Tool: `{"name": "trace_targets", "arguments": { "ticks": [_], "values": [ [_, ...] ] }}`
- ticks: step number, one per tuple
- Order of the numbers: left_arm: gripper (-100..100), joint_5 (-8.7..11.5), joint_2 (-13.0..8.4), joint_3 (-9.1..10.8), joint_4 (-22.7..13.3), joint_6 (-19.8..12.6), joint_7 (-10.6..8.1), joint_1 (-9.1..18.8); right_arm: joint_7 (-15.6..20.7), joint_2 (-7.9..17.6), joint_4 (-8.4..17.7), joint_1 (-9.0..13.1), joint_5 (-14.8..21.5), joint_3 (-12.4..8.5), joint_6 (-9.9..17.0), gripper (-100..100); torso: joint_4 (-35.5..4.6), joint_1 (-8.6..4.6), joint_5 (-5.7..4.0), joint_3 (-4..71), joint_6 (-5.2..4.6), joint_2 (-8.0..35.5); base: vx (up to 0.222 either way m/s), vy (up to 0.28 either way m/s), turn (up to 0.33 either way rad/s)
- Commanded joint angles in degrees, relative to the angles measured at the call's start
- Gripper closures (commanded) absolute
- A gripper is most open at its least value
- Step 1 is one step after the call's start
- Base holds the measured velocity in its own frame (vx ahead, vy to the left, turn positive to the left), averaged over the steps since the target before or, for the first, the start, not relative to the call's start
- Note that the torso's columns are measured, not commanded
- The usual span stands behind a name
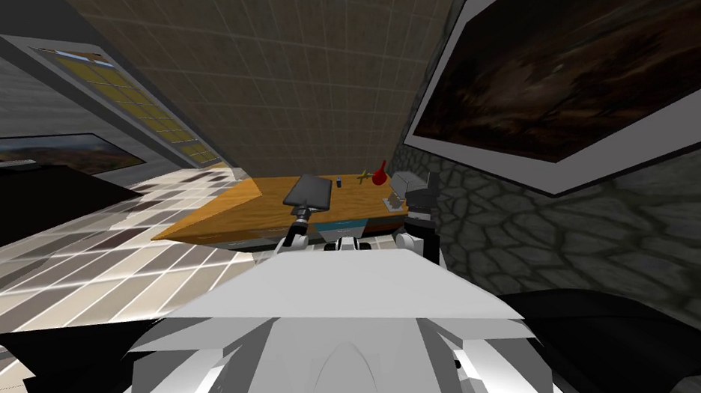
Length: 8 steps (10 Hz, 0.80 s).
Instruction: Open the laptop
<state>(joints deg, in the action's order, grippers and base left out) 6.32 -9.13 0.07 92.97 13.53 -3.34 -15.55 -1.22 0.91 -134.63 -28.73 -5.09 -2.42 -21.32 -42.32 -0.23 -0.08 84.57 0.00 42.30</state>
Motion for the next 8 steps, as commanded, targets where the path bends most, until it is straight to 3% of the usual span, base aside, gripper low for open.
{"name": "trace_targets", "arguments": {
  "ticks": [1,8],
  "values": [
    [-100,0.3,-0.6,0.29,2.9,-2.7,-0.1,-0.4,0.0,0.0,0.0,0.0,0.0,0.0,0.0,0,0.0,-0.03,0.0,0.0,-0.01,0.0,-0.001,-0.027,0.007],
    [-100,1.6,-2.8,1.27,11.9,-10.8,-1.14,-1.4,0.0,0.0,0.0,0.0,0.0,0.0,0.0,0,-0.1,0.18,0.03,-0.1,-0.01,0.1,-0.002,-0.016,0.007]
  ]
}}
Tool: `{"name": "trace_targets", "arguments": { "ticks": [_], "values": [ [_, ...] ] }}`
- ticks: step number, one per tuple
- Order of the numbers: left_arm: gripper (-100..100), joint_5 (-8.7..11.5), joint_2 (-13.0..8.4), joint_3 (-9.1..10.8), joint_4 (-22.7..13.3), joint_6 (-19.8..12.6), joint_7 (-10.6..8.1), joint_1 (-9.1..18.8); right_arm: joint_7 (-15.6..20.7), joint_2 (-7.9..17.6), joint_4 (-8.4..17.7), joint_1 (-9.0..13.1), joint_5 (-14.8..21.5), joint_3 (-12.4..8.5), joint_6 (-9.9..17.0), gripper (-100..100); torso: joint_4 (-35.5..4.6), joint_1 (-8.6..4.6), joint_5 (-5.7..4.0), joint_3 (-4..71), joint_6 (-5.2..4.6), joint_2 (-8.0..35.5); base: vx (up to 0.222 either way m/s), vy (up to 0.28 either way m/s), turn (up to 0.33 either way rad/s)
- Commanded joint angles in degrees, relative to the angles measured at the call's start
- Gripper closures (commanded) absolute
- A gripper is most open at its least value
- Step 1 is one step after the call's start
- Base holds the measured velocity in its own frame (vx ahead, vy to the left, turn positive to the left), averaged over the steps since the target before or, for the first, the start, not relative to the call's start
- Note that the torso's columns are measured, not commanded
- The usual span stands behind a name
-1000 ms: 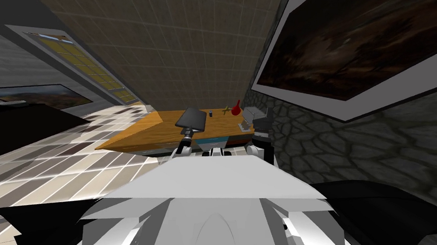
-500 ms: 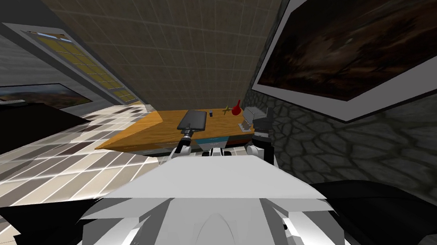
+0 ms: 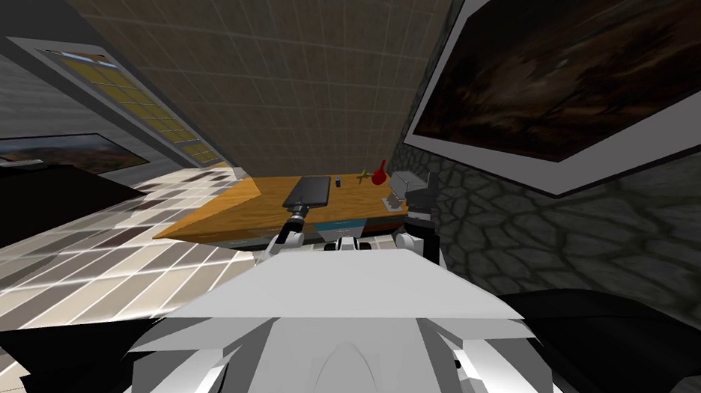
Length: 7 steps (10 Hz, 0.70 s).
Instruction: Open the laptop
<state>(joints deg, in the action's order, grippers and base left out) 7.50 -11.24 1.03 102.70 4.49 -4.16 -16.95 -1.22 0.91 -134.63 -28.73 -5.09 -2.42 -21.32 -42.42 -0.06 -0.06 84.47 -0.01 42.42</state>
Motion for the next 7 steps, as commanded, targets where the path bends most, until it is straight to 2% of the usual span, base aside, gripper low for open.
{"name": "trace_targets", "arguments": {
  "ticks": [1,2,7],
  "values": [
    [-100,0.3,-0.6,0.21,1.1,-1.0,-0.24,0.0,0.0,0.0,0.0,0.0,0.0,0.0,0.0,0,0.0,-0.01,-0.01,0.0,0.01,0.0,0.0,-0.005,0.002],
    [0,0.4,-0.7,0.25,1.2,-1.3,-0.31,0.0,0.0,0.0,0.0,0.0,0.0,0.0,0.0,0,0.1,0.02,0.03,0.0,0.0,-0.1,0.0,0.0,0.0],
    [0,0.3,-0.6,0.17,0.9,-1.5,-0.3,-0.2,0.0,0.0,0.0,0.0,0.0,0.0,0.0,0,0.1,0.0,0.0,0.1,0.01,-0.1,0.0,0.0,0.0]
  ]
}}
